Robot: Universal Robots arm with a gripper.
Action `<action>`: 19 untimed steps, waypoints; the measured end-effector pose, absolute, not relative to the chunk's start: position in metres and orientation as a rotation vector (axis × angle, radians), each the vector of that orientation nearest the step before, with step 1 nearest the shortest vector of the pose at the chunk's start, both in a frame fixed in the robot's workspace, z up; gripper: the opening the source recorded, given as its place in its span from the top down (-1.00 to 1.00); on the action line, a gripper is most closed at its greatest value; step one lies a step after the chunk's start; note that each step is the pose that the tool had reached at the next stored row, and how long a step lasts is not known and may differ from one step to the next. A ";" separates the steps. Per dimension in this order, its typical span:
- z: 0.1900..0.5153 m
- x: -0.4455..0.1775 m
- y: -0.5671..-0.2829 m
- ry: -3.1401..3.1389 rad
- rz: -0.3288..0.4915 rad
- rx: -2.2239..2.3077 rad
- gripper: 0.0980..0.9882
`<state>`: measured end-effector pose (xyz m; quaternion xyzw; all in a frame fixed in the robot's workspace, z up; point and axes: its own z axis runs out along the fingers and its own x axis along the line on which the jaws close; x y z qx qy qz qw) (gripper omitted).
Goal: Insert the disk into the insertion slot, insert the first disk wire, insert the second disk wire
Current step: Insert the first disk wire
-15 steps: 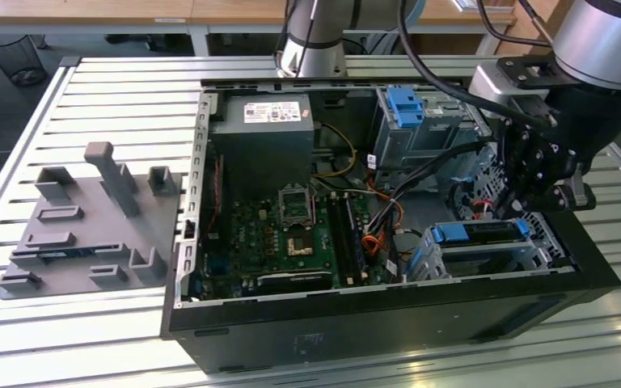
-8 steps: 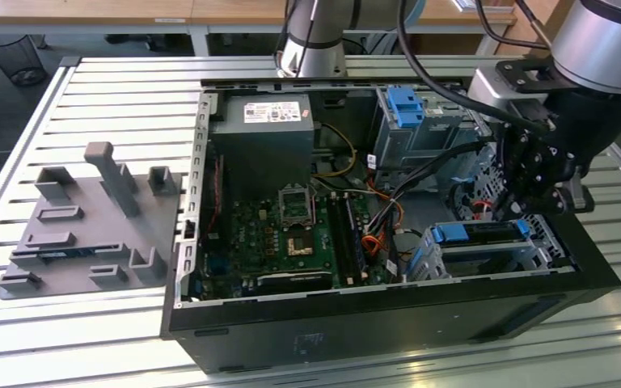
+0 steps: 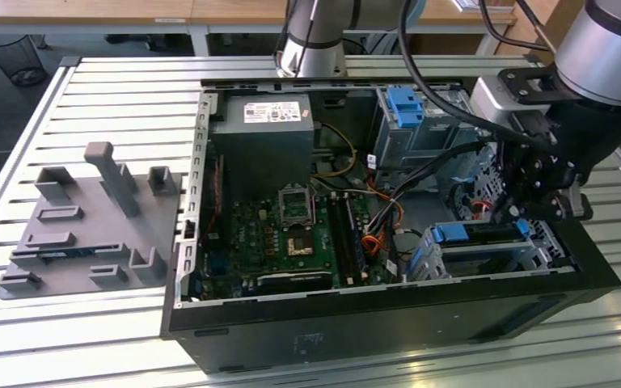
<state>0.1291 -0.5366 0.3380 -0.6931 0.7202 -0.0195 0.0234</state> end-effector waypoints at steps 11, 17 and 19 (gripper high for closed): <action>0.335 0.129 -0.540 2.215 -0.061 -2.159 0.84; 0.334 0.129 -0.540 2.215 -0.061 -2.159 0.84; 0.334 0.129 -0.540 2.215 -0.061 -2.159 0.84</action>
